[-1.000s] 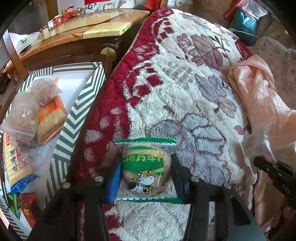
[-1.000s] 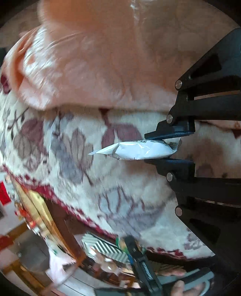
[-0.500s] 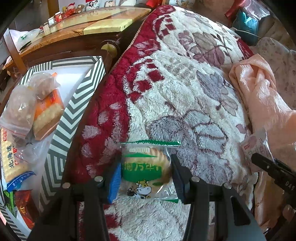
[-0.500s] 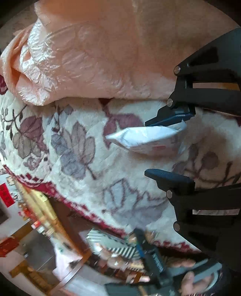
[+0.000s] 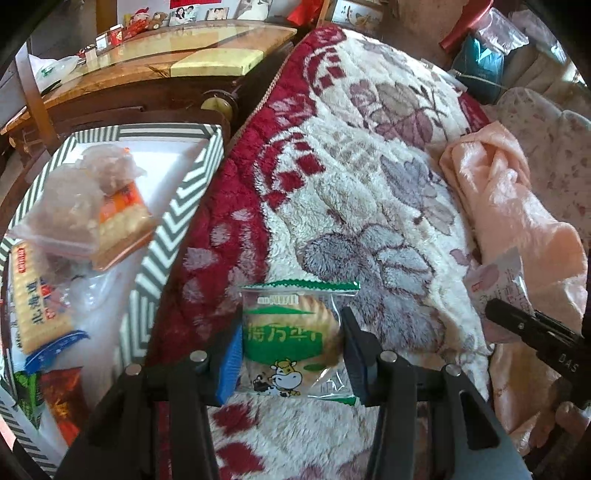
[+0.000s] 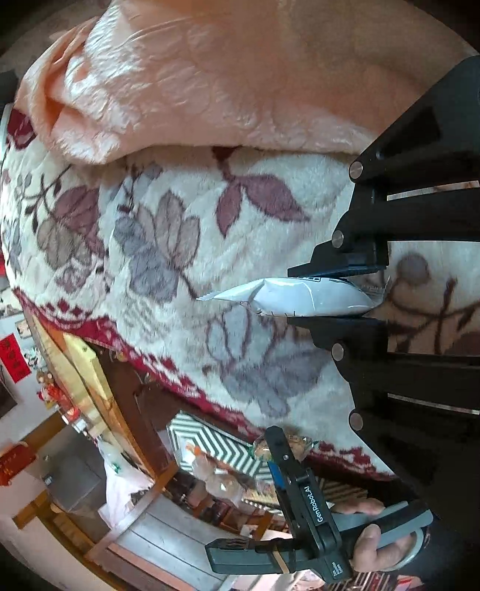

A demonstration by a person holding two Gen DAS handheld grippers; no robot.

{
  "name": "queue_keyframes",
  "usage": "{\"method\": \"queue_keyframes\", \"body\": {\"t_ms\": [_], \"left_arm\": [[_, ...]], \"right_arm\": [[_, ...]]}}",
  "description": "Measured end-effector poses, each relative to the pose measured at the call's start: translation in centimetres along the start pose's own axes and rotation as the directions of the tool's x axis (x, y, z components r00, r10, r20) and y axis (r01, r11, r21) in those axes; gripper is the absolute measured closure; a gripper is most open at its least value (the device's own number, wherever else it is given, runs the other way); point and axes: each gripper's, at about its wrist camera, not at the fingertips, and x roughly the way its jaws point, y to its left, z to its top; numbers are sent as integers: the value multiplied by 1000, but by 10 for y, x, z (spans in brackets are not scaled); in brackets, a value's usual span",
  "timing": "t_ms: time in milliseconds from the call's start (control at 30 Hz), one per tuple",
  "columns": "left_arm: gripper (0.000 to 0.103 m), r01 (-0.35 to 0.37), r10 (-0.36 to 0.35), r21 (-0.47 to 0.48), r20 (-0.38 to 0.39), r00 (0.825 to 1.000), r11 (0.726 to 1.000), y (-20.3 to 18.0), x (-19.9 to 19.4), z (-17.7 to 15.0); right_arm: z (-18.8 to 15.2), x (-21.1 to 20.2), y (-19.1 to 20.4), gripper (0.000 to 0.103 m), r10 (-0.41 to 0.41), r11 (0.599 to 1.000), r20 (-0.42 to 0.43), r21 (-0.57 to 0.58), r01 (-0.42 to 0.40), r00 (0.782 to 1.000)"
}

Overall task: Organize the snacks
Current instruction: 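Carry the green biscuit packet and white packet over the tray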

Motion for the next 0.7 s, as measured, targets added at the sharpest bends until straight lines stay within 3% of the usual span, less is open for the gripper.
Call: {"method": "queue_keyframes", "body": {"t_ms": [133,267,700], "left_arm": [[52,29,-29,-14,18,999,999,6,-19,-2],[52,10,-10,-12,50,999,1000,13,-38,-4],[52,-109,117,-69,121,986,992,60,-71,-16]], "right_arm": [[3,-2,25,87,28,998,2,-50,-28,1000],[7,0,52,87,43,993,-7,-107,-43,999],[7,23,125,87,88,967,-68,-234,-101,994]]}}
